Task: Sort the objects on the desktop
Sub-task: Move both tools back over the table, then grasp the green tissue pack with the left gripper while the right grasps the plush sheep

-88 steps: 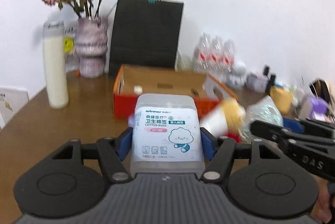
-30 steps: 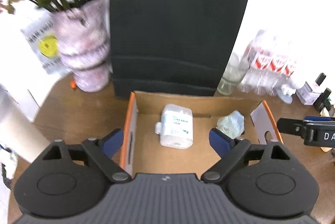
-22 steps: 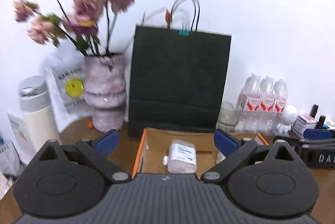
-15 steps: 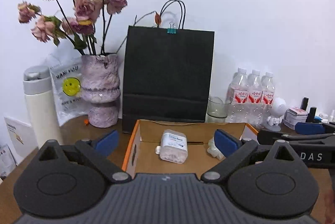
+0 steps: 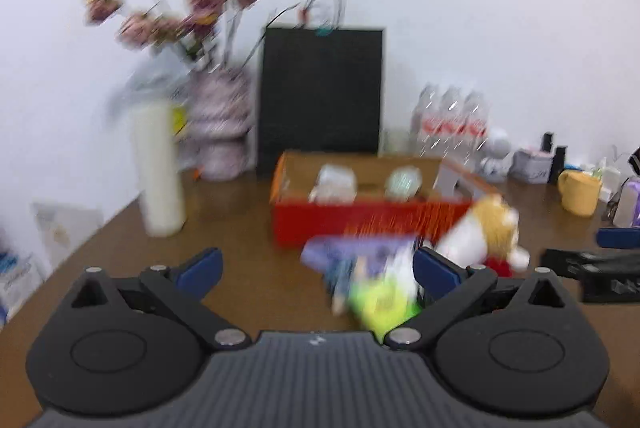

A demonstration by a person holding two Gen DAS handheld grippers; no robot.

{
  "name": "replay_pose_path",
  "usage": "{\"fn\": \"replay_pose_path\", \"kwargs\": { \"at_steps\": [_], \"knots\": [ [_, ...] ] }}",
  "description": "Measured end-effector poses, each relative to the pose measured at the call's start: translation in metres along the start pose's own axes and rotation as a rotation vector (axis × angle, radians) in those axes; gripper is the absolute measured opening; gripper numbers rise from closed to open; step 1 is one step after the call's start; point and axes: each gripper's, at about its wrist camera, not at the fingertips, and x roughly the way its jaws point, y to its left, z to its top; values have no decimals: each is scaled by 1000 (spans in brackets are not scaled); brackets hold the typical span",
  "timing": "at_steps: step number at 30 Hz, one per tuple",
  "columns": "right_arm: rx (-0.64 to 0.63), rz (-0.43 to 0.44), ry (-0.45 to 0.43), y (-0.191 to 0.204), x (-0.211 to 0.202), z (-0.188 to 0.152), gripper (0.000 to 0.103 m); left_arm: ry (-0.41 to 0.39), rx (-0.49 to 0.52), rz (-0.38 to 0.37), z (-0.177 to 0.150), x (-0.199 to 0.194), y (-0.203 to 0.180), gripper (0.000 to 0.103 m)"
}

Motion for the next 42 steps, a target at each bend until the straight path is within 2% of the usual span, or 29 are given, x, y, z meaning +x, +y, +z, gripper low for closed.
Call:
{"fn": "replay_pose_path", "kwargs": {
  "at_steps": [2, 7, 12, 16, 20, 25, 29, 33, 35, 39, 40, 42],
  "knots": [
    [-32, 6, 5, 5, -26, -25, 96, 39, -27, -17, -20, -16, 3, 103],
    [-60, 52, 12, 19, -75, -73, 98, 65, -23, -20, -54, -52, 0, 103],
    [-105, 97, -20, 35, -101, -93, 100, 113, -7, -53, -66, -57, -7, 103],
    [-134, 109, -10, 43, -93, -89, 100, 116, 6, -57, -63, -48, -12, 103],
    [-81, 128, 8, 35, -79, -81, 100, 154, -12, -65, -59, -27, -11, 103],
    [-13, 87, 47, 14, -43, -68, 99, 202, -11, -92, -43, 14, -16, 102],
    [70, 79, 81, -5, -9, -54, 97, 177, 15, -136, -23, 56, -28, 101],
    [115, 93, 88, -13, 20, -34, 94, 229, 7, -105, -11, 105, -32, 88],
    [117, 87, 69, -14, 31, -21, 94, 270, -4, -118, -10, 123, -32, 73],
    [123, 58, 59, -16, 68, 10, 95, 328, -56, -164, -15, 136, -29, 68],
    [120, 40, 61, -16, 80, 17, 94, 316, -38, -158, -16, 136, -30, 57],
    [108, 11, 86, -16, 104, 25, 89, 312, -30, -164, -17, 134, -28, 50]
  ]
}}
